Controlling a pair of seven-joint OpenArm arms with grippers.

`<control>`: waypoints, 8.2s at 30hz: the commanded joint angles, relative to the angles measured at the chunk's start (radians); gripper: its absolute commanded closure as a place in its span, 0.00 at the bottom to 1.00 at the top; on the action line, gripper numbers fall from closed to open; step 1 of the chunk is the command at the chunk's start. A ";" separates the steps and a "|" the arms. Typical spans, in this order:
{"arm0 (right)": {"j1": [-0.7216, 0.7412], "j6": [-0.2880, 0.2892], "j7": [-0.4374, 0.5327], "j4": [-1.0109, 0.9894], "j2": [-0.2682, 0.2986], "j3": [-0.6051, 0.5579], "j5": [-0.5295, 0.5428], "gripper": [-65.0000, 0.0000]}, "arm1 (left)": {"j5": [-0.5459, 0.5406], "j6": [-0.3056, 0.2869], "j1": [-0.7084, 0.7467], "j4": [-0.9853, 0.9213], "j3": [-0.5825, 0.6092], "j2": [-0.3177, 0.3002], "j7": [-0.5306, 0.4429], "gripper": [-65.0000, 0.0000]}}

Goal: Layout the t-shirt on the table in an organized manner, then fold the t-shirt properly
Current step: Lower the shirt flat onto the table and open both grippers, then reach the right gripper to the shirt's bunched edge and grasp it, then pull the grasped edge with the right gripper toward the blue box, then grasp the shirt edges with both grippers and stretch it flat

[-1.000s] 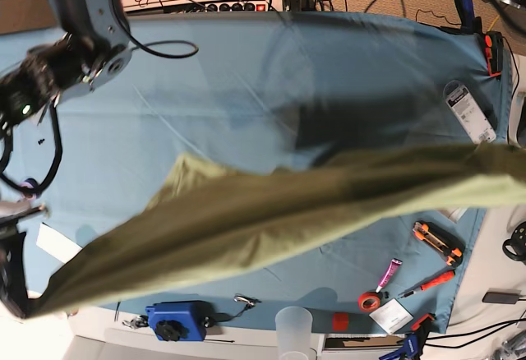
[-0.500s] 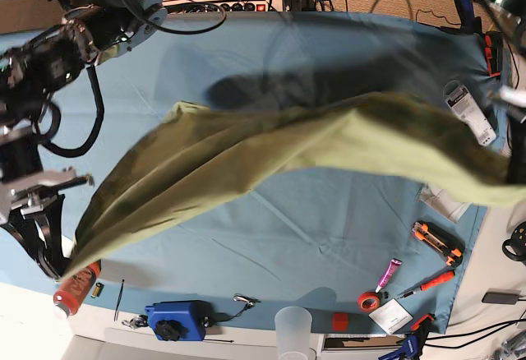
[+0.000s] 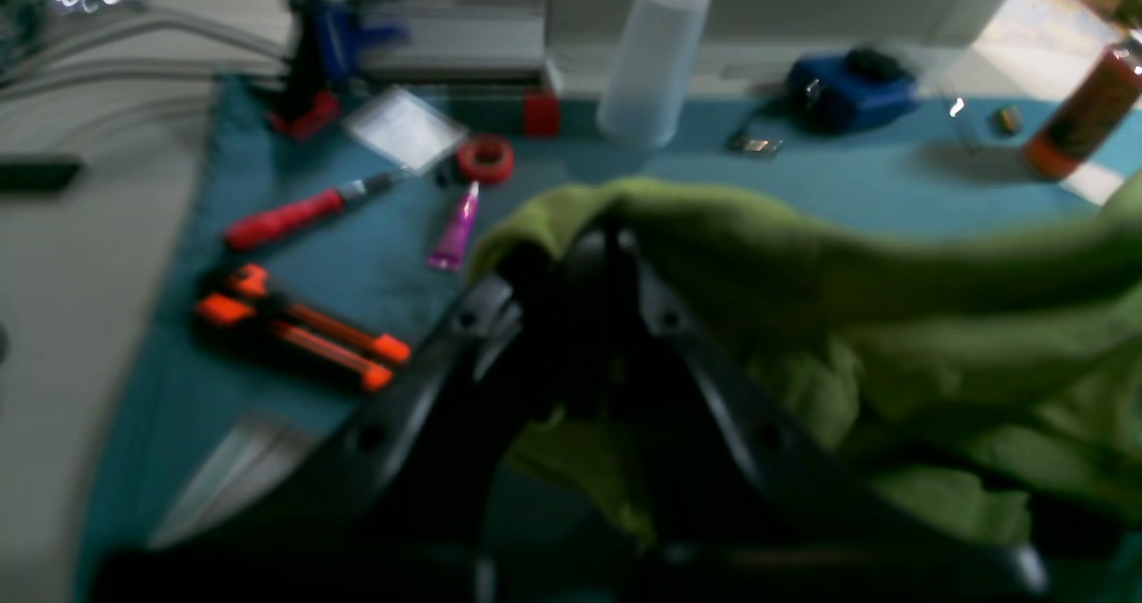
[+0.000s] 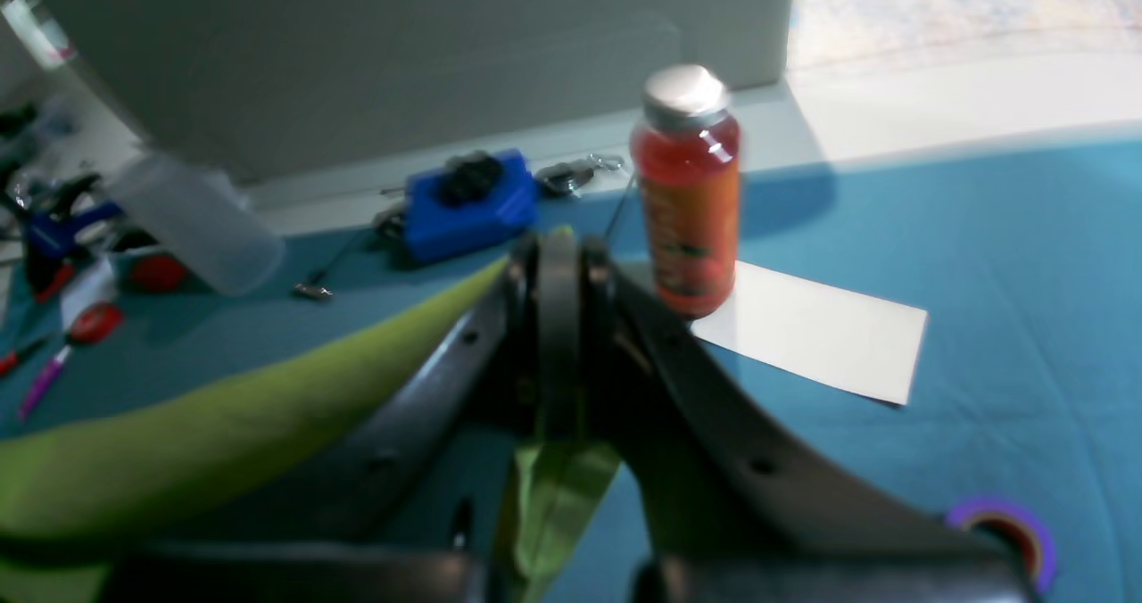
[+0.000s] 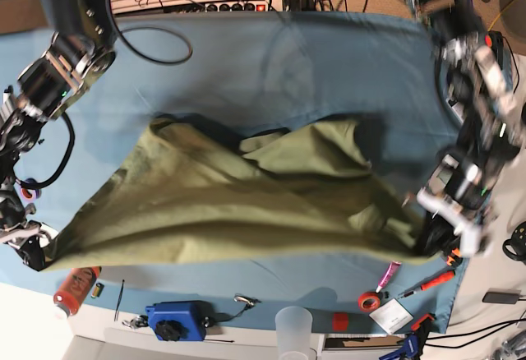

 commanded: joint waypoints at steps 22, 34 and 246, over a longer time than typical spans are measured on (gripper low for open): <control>0.172 0.003 0.211 -0.243 0.059 -0.161 -0.143 0.62 | 0.083 0.063 -0.383 -0.585 0.302 -0.006 -0.047 0.49; 0.008 0.003 -0.345 0.162 0.068 0.091 0.386 0.62 | -0.281 -0.035 -0.263 -0.177 -0.010 -0.006 0.423 0.65; -0.302 0.003 -0.172 0.023 0.191 -0.676 0.165 0.64 | -0.201 0.073 0.508 0.532 -0.017 0.098 0.318 1.00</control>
